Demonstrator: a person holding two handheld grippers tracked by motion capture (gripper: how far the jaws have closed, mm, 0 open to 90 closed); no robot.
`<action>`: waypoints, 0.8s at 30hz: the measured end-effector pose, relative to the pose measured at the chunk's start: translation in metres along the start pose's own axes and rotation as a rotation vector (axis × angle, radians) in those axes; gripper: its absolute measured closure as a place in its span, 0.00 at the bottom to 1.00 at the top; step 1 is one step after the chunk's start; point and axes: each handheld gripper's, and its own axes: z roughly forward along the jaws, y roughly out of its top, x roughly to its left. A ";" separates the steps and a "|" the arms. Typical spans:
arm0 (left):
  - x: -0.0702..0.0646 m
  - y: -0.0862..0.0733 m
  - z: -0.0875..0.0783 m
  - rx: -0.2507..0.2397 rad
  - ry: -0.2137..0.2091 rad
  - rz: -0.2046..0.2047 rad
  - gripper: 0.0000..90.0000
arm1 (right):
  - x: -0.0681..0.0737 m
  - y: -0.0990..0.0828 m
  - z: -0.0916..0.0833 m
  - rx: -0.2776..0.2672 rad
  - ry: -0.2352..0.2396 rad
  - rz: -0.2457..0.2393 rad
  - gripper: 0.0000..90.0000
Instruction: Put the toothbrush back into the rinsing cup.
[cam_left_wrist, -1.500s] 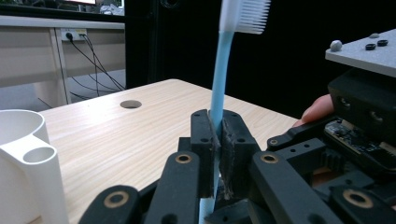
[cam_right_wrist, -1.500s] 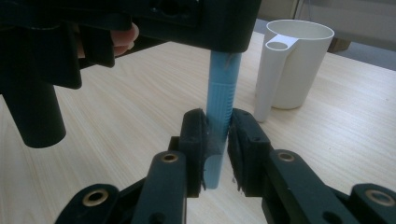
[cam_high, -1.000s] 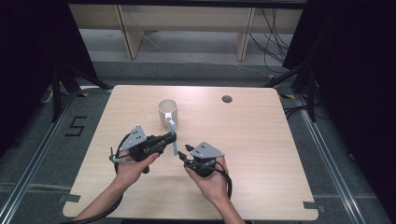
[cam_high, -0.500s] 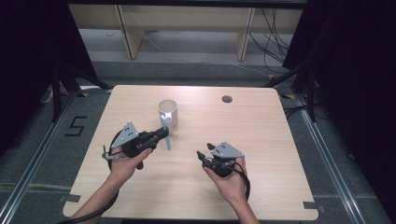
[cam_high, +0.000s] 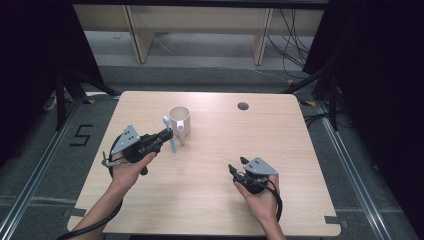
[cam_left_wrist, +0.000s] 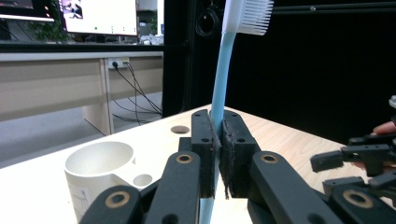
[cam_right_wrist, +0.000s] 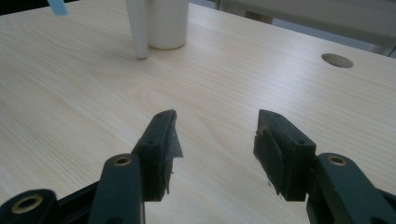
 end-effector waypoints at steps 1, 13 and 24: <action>0.001 0.001 0.000 -0.006 0.001 0.005 0.93 | 0.000 -0.002 -0.001 -0.001 -0.007 0.026 0.54; 0.008 0.010 0.008 -0.033 0.021 0.015 0.94 | -0.008 -0.014 -0.009 -0.037 -0.050 0.031 0.53; 0.018 0.012 0.015 -0.059 0.018 0.013 0.93 | -0.008 -0.022 -0.008 -0.041 -0.074 0.052 0.53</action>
